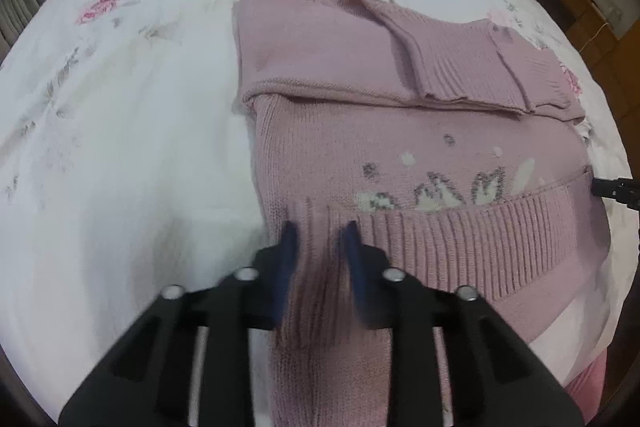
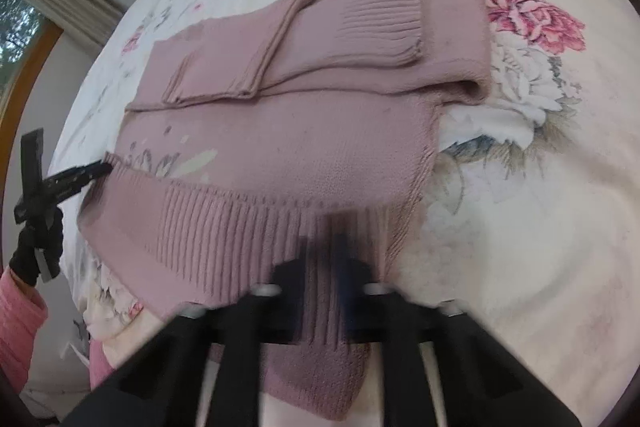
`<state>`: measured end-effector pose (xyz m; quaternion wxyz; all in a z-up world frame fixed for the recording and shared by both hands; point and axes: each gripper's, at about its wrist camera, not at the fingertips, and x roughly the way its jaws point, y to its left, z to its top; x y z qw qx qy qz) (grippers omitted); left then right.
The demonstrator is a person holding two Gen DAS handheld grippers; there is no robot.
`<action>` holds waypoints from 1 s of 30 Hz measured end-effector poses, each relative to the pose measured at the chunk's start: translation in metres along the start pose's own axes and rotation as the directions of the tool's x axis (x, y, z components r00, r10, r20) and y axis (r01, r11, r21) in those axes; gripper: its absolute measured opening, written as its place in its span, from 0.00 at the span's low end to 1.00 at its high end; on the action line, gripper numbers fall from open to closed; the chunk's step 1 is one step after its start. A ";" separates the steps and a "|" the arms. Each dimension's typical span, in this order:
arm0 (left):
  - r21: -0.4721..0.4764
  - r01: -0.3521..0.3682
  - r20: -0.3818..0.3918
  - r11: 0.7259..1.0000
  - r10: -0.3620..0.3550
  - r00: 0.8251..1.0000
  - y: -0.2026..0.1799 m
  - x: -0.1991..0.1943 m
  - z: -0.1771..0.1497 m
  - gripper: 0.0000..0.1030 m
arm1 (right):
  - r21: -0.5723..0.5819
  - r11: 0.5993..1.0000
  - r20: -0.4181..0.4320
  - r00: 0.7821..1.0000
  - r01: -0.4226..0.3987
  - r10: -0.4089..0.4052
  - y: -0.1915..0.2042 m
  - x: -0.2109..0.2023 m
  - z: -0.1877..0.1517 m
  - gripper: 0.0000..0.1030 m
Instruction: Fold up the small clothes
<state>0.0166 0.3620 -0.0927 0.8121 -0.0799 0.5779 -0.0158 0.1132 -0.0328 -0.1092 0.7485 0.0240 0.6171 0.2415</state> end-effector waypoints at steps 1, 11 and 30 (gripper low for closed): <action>-0.004 0.013 0.011 1.000 -0.013 1.000 0.000 -0.005 -0.001 0.11 | -0.002 1.000 0.004 1.000 -0.020 0.020 0.002 -0.002 -0.002 0.00; -0.007 0.045 0.002 0.999 -0.045 0.999 -0.005 -0.001 -0.006 0.14 | 0.040 0.999 0.067 0.998 -0.009 0.006 -0.009 -0.021 -0.005 0.36; 0.017 0.069 0.067 0.997 -0.070 0.995 -0.011 -0.018 -0.014 0.09 | -0.056 0.998 0.087 0.996 -0.020 0.025 0.017 -0.025 -0.014 0.10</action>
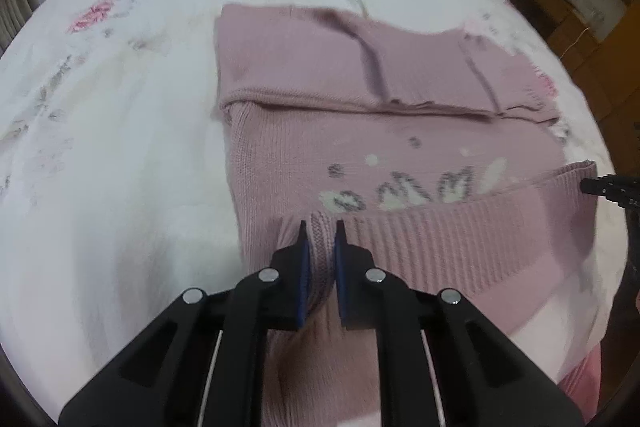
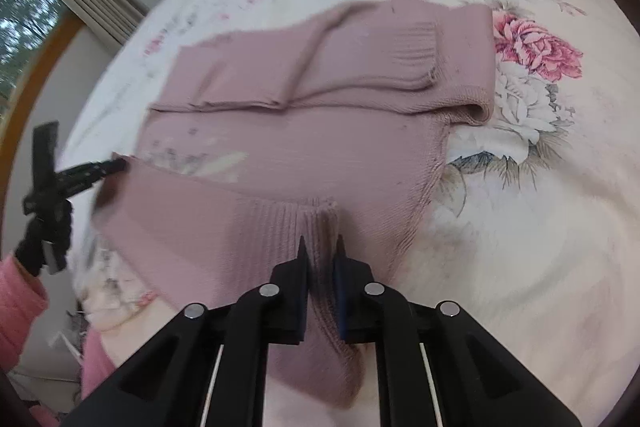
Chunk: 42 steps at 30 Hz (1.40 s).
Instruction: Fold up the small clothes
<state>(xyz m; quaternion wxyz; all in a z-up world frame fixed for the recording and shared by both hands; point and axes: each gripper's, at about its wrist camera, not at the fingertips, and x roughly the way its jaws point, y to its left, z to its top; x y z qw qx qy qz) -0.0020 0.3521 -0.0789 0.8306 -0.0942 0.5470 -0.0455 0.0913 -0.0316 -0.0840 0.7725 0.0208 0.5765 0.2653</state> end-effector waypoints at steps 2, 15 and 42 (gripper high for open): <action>0.000 0.015 0.017 1.000 -0.015 1.000 -0.001 -0.009 -0.006 0.09 | 0.022 0.999 0.018 0.999 -0.041 0.040 0.001 -0.010 -0.006 0.10; -0.065 0.077 0.202 0.995 -0.062 0.977 -0.002 -0.078 0.021 0.08 | 0.077 0.992 0.146 0.985 -0.103 0.091 -0.001 -0.071 0.001 0.09; -0.126 -0.073 0.144 0.989 0.091 0.985 0.027 0.072 0.205 0.09 | 0.195 0.976 0.130 0.984 0.099 -0.125 -0.072 0.021 0.202 0.09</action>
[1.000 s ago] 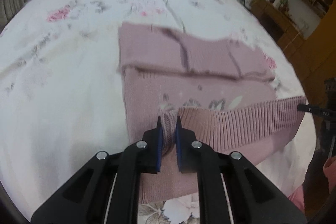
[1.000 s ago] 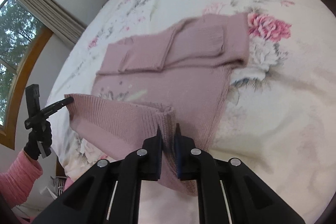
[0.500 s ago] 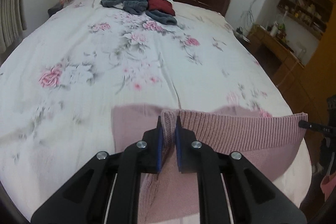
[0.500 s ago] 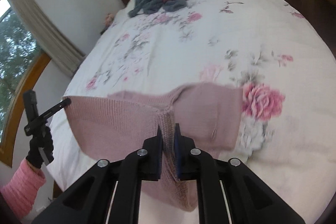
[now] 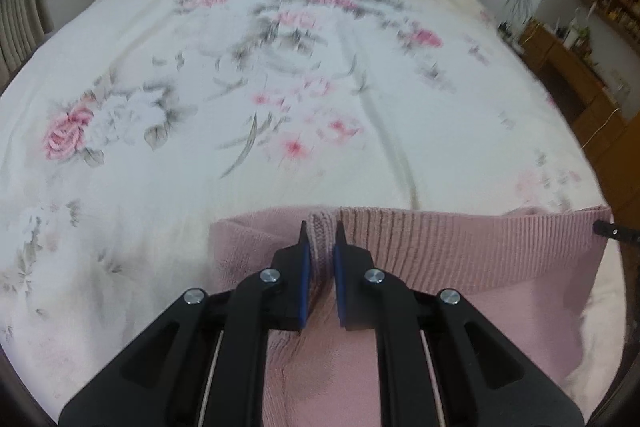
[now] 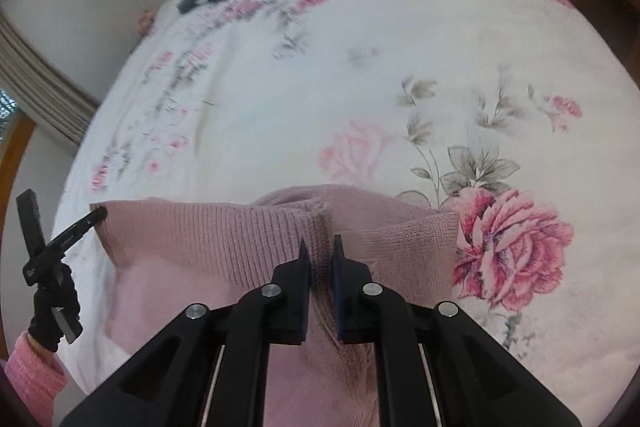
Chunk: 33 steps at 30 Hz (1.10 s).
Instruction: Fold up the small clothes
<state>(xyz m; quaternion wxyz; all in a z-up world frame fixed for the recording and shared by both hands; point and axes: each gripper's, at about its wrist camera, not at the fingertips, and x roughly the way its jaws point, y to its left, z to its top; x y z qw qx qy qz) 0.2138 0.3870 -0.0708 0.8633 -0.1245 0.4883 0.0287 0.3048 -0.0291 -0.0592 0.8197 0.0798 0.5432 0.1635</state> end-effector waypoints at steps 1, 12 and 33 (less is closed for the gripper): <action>-0.002 -0.007 -0.009 1.000 0.007 1.000 0.002 0.005 0.000 0.10 | 0.002 1.000 -0.003 1.000 0.005 -0.005 -0.002 0.005 0.000 0.09; -0.135 -0.026 -0.011 0.990 0.025 1.000 0.037 -0.009 -0.009 0.31 | 0.044 0.998 -0.034 0.998 0.047 -0.045 -0.028 0.000 -0.021 0.29; 0.019 0.038 -0.177 0.999 -0.035 0.984 -0.025 -0.033 -0.143 0.49 | 0.065 0.996 -0.169 0.983 -0.058 0.069 -0.015 -0.028 -0.171 0.07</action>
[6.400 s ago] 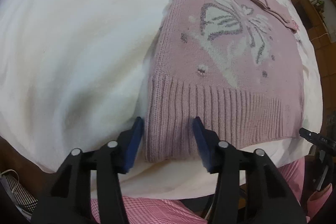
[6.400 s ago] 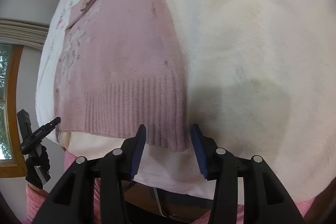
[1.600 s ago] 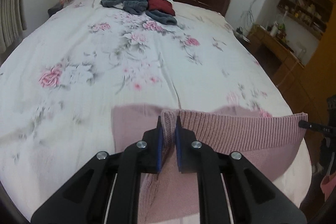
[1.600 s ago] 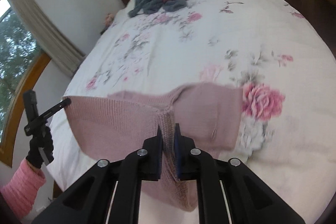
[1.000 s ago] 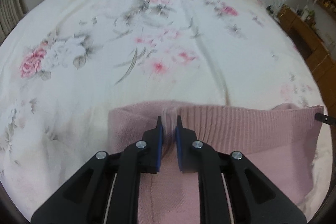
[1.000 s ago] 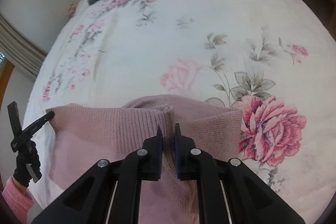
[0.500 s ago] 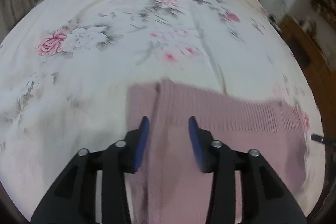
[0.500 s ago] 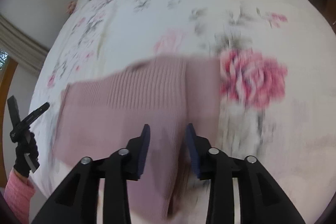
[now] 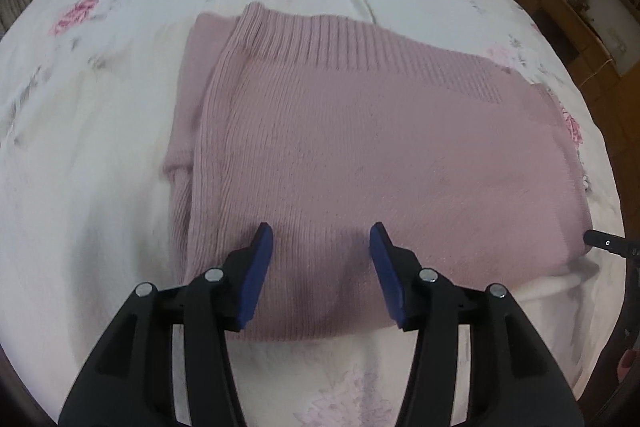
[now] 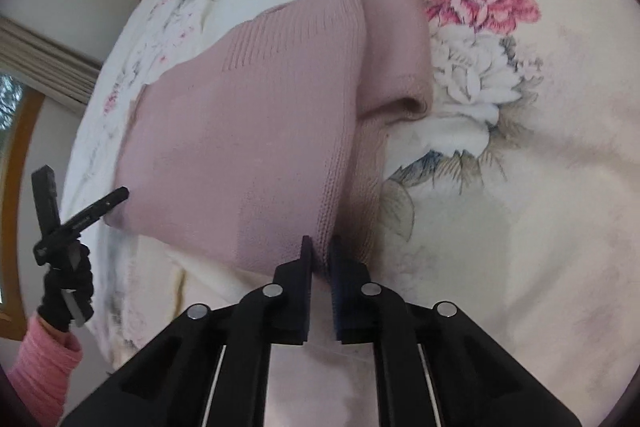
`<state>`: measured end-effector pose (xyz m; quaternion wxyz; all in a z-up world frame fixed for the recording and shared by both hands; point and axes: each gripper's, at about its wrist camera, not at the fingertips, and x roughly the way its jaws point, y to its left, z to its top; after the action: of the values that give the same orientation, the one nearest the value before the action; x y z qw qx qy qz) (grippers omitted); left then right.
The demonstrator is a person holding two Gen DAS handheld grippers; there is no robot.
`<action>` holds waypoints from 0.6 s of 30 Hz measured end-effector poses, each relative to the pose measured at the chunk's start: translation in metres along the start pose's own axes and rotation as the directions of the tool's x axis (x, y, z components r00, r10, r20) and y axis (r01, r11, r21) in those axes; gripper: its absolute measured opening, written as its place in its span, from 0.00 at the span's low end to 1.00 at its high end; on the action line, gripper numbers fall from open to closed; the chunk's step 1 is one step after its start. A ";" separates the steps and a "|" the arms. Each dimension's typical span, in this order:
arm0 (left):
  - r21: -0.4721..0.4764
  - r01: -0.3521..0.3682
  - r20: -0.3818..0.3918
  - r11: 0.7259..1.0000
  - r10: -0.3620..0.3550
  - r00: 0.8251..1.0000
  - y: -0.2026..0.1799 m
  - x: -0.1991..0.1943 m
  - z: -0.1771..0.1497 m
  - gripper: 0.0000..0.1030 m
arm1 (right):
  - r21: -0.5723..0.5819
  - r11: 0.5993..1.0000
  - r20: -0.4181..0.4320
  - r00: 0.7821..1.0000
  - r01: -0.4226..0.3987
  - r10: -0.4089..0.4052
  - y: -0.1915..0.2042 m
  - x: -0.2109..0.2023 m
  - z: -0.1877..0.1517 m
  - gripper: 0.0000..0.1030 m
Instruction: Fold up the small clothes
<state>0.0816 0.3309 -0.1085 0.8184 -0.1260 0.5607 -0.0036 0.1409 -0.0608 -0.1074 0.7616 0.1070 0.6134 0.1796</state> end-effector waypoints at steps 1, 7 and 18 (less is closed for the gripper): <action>0.004 -0.001 -0.001 1.000 0.001 1.000 0.000 0.000 -0.001 0.49 | 0.000 1.000 0.002 1.000 0.005 -0.005 0.001 -0.002 0.000 0.07; 0.026 -0.018 -0.019 1.000 0.019 1.000 0.003 0.010 -0.005 0.49 | 0.021 0.998 -0.039 0.998 0.053 -0.052 -0.008 0.010 -0.003 0.07; 0.055 -0.020 0.028 0.998 0.018 0.999 -0.020 -0.005 0.015 0.52 | 0.037 0.999 0.040 0.999 -0.009 0.008 -0.007 -0.010 0.016 0.24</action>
<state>0.0958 0.3157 -0.0944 0.8293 -0.0981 0.5501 -0.0095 0.1560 -0.0702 -0.0973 0.7705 0.1275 0.6011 0.1692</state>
